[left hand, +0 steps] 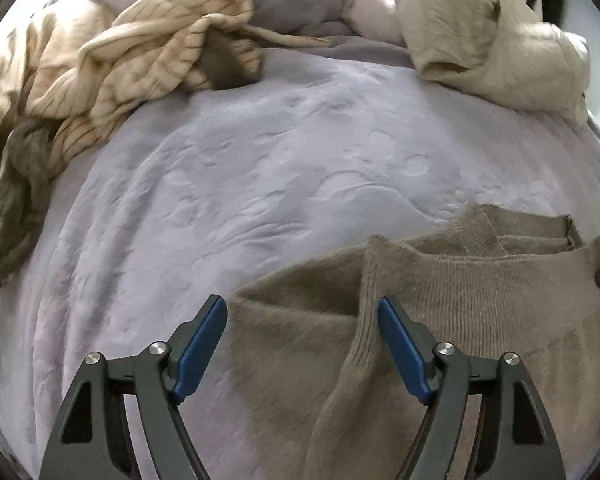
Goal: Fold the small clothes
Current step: 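Open both tools and release the folded hem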
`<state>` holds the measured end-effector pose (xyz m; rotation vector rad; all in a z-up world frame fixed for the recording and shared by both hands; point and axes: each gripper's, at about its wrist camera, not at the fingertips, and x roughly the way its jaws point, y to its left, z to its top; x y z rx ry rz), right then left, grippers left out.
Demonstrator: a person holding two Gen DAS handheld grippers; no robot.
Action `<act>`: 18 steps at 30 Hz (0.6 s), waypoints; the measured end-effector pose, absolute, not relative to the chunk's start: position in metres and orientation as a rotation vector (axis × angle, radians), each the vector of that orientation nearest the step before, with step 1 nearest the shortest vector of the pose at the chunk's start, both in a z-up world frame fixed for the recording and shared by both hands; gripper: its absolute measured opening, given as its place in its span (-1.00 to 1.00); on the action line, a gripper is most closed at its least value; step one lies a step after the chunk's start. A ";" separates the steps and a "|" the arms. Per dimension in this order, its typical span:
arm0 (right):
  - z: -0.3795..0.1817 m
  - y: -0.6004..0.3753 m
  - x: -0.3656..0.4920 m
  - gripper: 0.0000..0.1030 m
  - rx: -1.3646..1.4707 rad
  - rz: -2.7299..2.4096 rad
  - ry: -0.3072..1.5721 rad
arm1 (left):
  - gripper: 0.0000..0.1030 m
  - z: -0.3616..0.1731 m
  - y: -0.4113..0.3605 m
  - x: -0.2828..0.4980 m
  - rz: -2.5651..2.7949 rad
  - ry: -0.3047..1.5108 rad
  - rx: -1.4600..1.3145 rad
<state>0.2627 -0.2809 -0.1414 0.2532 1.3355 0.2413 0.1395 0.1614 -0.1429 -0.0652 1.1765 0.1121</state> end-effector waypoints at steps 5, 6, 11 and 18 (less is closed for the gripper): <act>-0.121 -0.293 0.244 0.44 0.254 0.161 1.318 | 0.53 -0.117 0.164 0.115 0.075 1.162 -0.066; -0.116 -0.296 0.240 0.43 0.280 0.164 1.308 | 0.53 -0.114 0.164 0.110 0.059 1.167 -0.085; -0.103 -0.300 0.201 0.44 0.341 0.167 1.317 | 0.53 -0.114 0.149 0.074 0.004 1.246 -0.166; -0.107 -0.318 0.106 0.44 0.597 0.143 1.342 | 0.53 -0.138 0.170 0.001 0.070 1.402 -0.397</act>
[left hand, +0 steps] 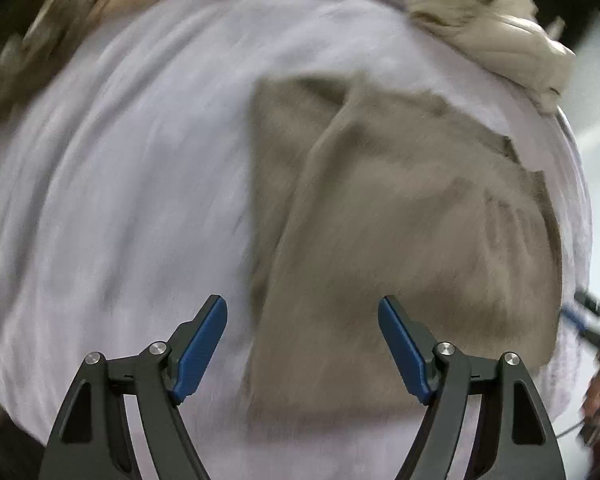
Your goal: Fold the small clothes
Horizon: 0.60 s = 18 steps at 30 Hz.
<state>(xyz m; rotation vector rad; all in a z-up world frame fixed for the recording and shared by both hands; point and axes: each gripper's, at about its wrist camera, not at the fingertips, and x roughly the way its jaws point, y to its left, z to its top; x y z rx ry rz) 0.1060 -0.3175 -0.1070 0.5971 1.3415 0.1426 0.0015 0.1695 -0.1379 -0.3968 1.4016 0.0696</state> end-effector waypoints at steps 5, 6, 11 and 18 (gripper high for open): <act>-0.132 -0.334 0.043 0.44 0.866 0.106 1.342 | 0.53 -0.157 0.185 -0.039 0.092 1.439 -0.658; -0.137 -0.336 0.037 0.44 0.909 0.102 1.331 | 0.53 -0.163 0.185 -0.042 0.078 1.444 -0.716; -0.165 -0.341 0.037 0.44 1.078 0.059 1.272 | 0.52 -0.181 0.177 -0.041 0.087 1.407 -0.867; -0.165 -0.347 0.008 0.44 1.205 0.030 1.235 | 0.09 -0.173 0.183 -0.051 0.127 1.363 -0.878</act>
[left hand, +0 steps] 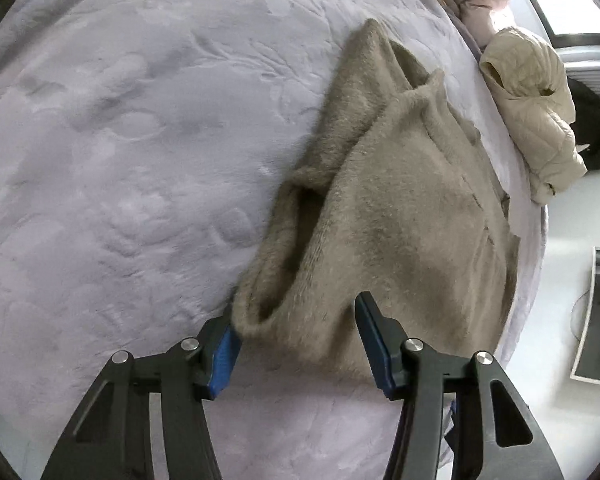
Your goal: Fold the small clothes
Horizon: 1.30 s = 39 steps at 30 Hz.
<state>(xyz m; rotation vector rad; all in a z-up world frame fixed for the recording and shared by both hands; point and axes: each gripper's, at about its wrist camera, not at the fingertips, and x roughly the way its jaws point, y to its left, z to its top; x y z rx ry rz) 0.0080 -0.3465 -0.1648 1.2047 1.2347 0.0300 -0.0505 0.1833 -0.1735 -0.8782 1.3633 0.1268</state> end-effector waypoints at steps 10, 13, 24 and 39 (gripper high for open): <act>-0.173 -0.354 0.030 -0.83 1.223 0.001 1.216 | -0.67 -0.168 0.185 -0.040 0.102 1.314 -0.821; -0.145 -0.347 0.038 -0.84 1.055 0.084 1.225 | -0.67 -0.155 0.181 -0.040 0.063 1.295 -0.751; -0.171 -0.348 0.042 -0.80 0.844 0.090 1.365 | -0.66 -0.172 0.170 -0.038 0.064 1.354 -0.569; -0.115 -0.328 0.018 0.27 0.699 0.101 1.421 | 0.20 -0.133 0.142 -0.044 0.131 1.405 -0.353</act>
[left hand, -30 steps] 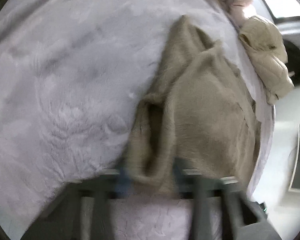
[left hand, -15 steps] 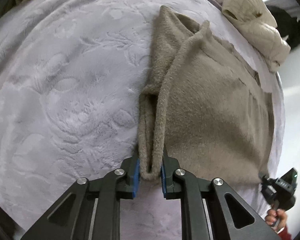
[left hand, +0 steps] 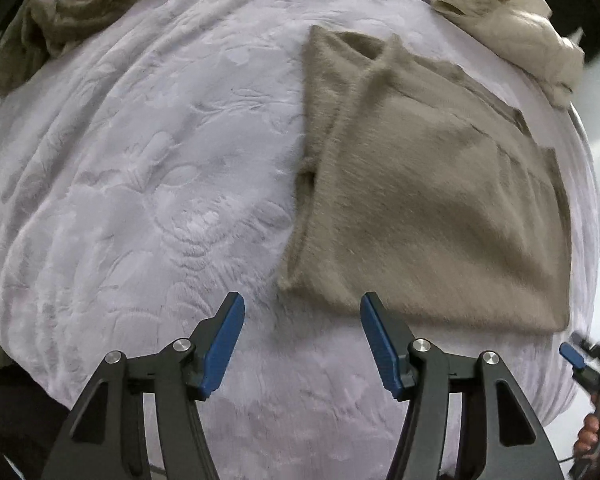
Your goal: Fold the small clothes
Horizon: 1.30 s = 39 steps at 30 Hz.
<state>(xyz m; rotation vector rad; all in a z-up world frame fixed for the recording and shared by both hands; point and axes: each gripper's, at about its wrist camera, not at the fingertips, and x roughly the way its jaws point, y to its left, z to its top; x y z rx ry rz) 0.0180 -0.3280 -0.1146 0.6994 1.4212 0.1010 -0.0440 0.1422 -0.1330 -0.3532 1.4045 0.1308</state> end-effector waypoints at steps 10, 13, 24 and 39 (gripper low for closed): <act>-0.102 -0.268 0.020 0.99 0.582 0.182 1.455 | 0.87 -0.118 0.105 -0.050 0.037 1.432 -0.252; -0.093 -0.252 0.021 0.99 0.558 0.225 1.404 | 0.87 -0.118 0.101 -0.051 0.025 1.443 -0.253; -0.103 -0.194 0.024 0.99 0.409 0.303 1.573 | 0.87 -0.121 0.083 -0.052 -0.064 1.480 -0.248; -0.112 -0.171 0.027 0.99 0.213 0.255 1.668 | 0.87 -0.129 0.114 -0.049 0.025 1.442 -0.379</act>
